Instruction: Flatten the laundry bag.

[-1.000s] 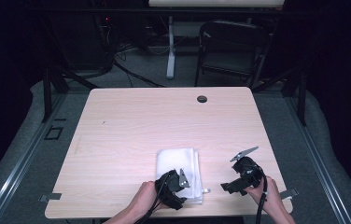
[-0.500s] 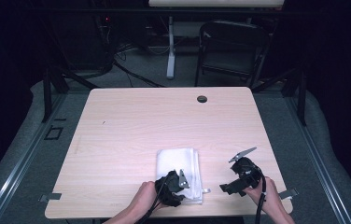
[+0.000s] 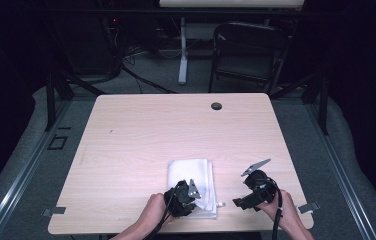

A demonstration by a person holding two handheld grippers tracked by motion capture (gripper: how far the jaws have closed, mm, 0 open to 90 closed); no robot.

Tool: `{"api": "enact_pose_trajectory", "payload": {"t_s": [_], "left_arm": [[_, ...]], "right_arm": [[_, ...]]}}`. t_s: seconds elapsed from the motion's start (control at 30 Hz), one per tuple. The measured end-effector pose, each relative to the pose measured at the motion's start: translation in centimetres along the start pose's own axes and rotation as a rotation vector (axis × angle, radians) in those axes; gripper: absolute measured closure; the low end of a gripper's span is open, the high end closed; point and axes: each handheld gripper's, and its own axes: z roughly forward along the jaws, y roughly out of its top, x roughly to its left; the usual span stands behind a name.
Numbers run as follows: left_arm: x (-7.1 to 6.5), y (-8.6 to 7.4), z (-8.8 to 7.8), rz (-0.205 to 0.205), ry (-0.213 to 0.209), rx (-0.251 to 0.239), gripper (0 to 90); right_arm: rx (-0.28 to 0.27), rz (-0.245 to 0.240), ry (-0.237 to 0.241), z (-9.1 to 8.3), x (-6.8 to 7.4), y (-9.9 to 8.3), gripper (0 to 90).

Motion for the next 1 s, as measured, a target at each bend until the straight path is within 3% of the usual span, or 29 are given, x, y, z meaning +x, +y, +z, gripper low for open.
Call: {"api": "enact_pose_trajectory", "payload": {"t_s": [0.13, 0.27, 0.4, 0.57, 0.67, 1.0], "left_arm": [[0.2, -0.1, -0.1, -0.015, -0.009, -0.006, 79.6], [0.3, -0.1, -0.1, -0.017, -0.015, -0.007, 79.5], [0.4, -0.1, -0.1, -0.026, -0.029, -0.009, 77.7], [0.6, -0.2, -0.1, -0.041, -0.042, -0.016, 77.6], [0.6, -0.2, -0.2, -0.044, -0.039, -0.019, 78.6], [0.8, -0.2, -0.3, -0.055, -0.038, -0.032, 79.7]], "right_arm": [[-0.013, -0.015, 0.018, 0.1, 0.7, 0.3, 37.4], [-0.017, -0.055, 0.048, 0.2, 1.6, 0.7, 51.8], [-0.030, -0.098, 0.047, 0.5, 2.9, 1.1, 69.1], [-0.032, -0.134, 0.056, 0.9, 4.3, 1.6, 83.3], [-0.009, -0.165, 0.080, 1.5, 5.3, 2.0, 90.0], [0.052, -0.182, 0.092, 3.2, 6.4, 2.6, 90.0]]}}
